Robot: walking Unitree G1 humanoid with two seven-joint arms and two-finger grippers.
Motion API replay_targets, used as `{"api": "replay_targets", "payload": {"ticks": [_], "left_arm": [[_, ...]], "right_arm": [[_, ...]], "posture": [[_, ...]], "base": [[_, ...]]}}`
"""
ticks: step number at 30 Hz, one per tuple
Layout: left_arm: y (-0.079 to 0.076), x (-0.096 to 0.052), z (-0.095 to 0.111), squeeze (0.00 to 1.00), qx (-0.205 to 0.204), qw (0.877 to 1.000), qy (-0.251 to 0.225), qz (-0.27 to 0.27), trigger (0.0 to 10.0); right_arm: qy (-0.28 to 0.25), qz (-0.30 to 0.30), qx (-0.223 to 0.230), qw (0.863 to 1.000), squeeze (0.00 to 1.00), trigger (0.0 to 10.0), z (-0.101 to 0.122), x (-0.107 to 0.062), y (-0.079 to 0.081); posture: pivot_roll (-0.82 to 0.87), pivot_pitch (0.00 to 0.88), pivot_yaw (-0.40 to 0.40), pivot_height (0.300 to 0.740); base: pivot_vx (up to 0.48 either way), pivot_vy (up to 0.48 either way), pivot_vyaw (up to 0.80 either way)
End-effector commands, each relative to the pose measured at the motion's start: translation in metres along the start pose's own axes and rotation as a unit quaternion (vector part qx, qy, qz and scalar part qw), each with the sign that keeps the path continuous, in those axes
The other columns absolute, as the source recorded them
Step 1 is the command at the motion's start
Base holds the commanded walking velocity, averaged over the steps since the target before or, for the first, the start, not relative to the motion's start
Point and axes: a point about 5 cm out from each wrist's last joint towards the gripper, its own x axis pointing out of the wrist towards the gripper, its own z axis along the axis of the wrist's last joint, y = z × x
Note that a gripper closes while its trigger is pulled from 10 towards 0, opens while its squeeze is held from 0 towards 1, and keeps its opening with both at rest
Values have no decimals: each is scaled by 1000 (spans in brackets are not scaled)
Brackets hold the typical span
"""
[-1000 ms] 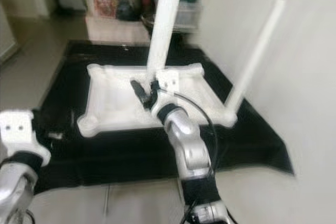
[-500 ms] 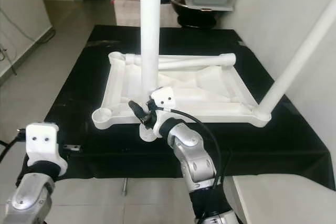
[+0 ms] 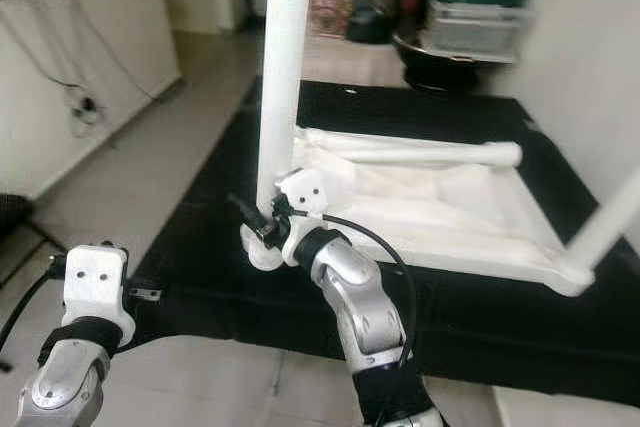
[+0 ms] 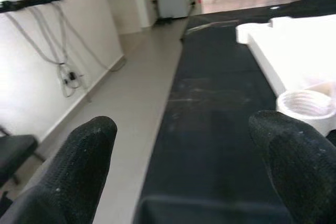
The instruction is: Building children table
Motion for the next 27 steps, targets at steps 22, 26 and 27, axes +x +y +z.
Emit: {"api": "replay_targets", "payload": {"ticks": [22,26,27], "left_arm": [[-24,3,-1,0,-43,997,3,-65,10000],[-26,-4,-11,0,-39,995,26,-91,10000],[-26,-4,-11,0,-39,995,26,-91,10000]], "right_arm": [[-8,-20,24,999,0,10000,2,6,-9],[-9,-24,21,999,0,10000,4,6,-13],[-9,-24,21,999,0,10000,4,6,-13]], "posture": [[70,0,-15,740],[73,0,-15,740],[73,0,-15,740]], "base": [[215,0,207],[0,277,0],[0,480,0]]}}
